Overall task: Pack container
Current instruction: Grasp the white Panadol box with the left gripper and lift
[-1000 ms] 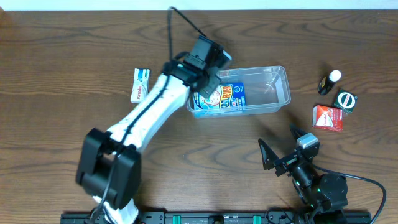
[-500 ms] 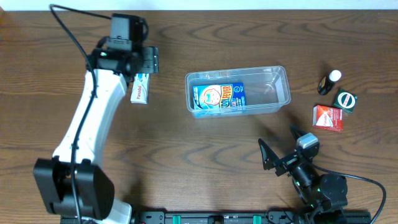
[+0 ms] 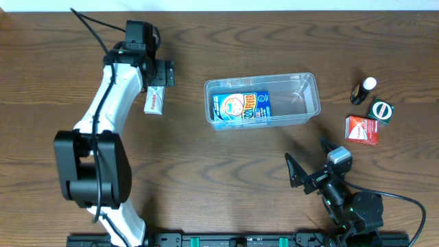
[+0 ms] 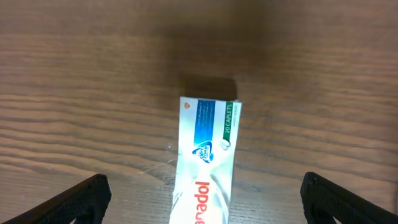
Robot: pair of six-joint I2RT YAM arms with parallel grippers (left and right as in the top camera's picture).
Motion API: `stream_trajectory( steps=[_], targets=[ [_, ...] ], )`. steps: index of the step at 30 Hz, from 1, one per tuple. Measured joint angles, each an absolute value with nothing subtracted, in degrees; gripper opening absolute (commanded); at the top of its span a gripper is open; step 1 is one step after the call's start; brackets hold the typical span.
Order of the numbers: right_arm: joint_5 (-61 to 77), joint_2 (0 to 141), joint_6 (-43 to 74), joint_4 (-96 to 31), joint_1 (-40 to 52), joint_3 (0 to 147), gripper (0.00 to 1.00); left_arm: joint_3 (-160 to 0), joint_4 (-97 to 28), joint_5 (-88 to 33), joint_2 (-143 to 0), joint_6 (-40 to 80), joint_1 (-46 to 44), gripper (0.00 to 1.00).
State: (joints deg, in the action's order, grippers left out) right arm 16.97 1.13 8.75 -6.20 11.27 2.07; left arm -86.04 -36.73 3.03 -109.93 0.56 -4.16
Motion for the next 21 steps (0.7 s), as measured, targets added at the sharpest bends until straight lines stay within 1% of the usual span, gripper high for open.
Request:
stream_trajectory(
  steps=[11, 16, 18, 21],
  targets=[
    [16.97, 1.13, 8.75, -6.2, 11.27, 2.07, 0.99, -85.89, -35.42, 3.03, -120.4, 0.16, -4.16, 0.98],
    [16.97, 1.13, 8.75, -6.2, 11.27, 2.07, 0.99, -85.82, -35.33, 3.01, -121.73, 0.21, -4.16, 0.99],
    [16.97, 1.13, 8.75, -6.2, 11.27, 2.07, 0.99, -85.82, -35.35, 3.01, -121.73, 0.21, -4.16, 0.88],
    [16.97, 1.13, 8.75, -6.2, 11.27, 2.07, 0.99, -85.82, -35.83, 2.98, -121.73, 0.12, -4.16, 0.79]
  ],
)
